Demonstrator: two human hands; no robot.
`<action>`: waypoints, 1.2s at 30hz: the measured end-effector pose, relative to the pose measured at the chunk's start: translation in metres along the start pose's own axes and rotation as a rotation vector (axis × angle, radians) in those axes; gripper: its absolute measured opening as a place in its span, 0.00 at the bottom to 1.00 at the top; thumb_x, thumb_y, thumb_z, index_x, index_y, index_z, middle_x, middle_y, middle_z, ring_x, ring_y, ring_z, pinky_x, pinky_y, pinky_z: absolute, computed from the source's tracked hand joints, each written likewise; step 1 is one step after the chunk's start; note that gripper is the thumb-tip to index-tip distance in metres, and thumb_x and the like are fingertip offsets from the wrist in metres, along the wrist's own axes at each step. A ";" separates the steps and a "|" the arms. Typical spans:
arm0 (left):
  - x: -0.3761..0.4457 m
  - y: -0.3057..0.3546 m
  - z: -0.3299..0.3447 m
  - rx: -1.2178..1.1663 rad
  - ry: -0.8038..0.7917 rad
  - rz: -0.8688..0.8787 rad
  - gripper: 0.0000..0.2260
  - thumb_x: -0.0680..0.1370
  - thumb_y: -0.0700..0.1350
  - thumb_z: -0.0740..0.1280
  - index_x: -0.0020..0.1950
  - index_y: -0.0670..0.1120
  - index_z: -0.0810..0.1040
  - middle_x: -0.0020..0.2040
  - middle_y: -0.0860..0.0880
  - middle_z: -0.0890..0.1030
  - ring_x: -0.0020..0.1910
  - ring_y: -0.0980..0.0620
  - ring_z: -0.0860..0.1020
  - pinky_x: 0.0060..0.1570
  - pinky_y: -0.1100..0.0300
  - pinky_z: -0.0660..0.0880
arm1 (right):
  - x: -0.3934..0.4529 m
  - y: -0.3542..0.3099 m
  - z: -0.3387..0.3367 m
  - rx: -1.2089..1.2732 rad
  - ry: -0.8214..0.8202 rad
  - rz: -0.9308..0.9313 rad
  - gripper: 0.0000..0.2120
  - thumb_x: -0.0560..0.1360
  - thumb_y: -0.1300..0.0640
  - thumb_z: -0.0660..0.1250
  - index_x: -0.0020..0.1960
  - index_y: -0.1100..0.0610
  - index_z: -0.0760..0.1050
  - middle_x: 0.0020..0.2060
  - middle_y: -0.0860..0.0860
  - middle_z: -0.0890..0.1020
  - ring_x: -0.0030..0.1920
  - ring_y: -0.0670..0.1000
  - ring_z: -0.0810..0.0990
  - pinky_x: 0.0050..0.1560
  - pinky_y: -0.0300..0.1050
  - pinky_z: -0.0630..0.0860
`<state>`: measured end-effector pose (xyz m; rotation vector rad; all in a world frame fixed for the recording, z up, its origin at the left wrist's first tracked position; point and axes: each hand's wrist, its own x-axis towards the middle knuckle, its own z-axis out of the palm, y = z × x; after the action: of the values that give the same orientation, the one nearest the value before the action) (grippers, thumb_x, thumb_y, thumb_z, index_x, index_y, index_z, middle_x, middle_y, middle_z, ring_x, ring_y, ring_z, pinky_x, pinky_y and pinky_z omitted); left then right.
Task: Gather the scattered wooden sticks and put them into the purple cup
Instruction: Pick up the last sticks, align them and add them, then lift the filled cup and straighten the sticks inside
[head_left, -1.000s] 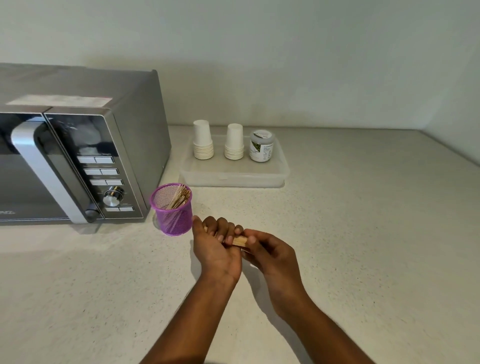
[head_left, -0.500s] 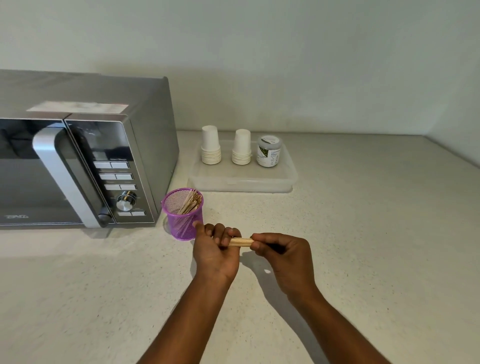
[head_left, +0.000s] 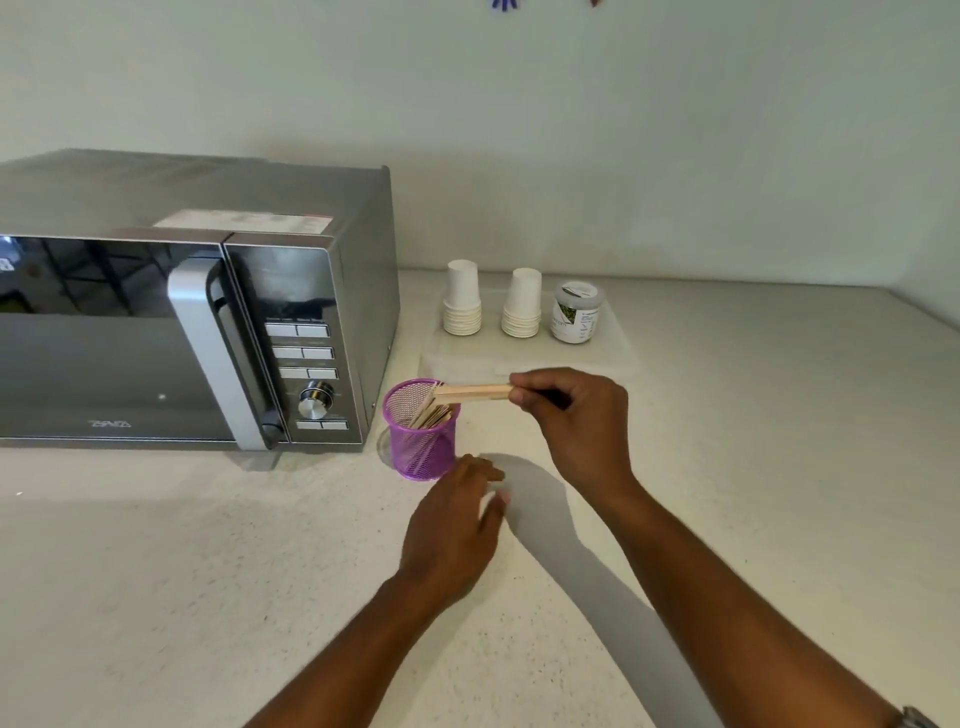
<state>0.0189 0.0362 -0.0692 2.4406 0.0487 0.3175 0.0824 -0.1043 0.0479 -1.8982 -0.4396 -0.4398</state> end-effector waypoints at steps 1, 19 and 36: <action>-0.002 -0.006 0.000 0.153 -0.091 0.041 0.22 0.81 0.64 0.57 0.74 0.59 0.69 0.77 0.58 0.69 0.74 0.53 0.70 0.71 0.57 0.67 | 0.006 -0.004 0.007 -0.039 -0.015 -0.066 0.09 0.72 0.60 0.78 0.52 0.54 0.87 0.46 0.46 0.89 0.46 0.41 0.85 0.53 0.37 0.81; -0.002 -0.022 0.005 0.335 -0.151 0.140 0.36 0.78 0.74 0.48 0.82 0.57 0.54 0.82 0.58 0.57 0.81 0.51 0.57 0.71 0.54 0.45 | 0.060 -0.032 0.079 -0.521 -0.692 -0.415 0.10 0.79 0.62 0.68 0.59 0.57 0.85 0.54 0.53 0.87 0.53 0.54 0.84 0.55 0.50 0.79; -0.001 -0.023 0.007 0.271 -0.075 0.122 0.33 0.77 0.73 0.52 0.79 0.58 0.62 0.78 0.60 0.67 0.76 0.51 0.68 0.71 0.54 0.53 | 0.033 -0.004 0.077 -0.392 -0.776 -0.289 0.36 0.75 0.41 0.72 0.78 0.47 0.63 0.76 0.49 0.71 0.72 0.53 0.73 0.69 0.53 0.76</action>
<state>0.0208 0.0497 -0.0889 2.7285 -0.0958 0.2889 0.1167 -0.0279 0.0408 -2.3622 -1.2187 0.0615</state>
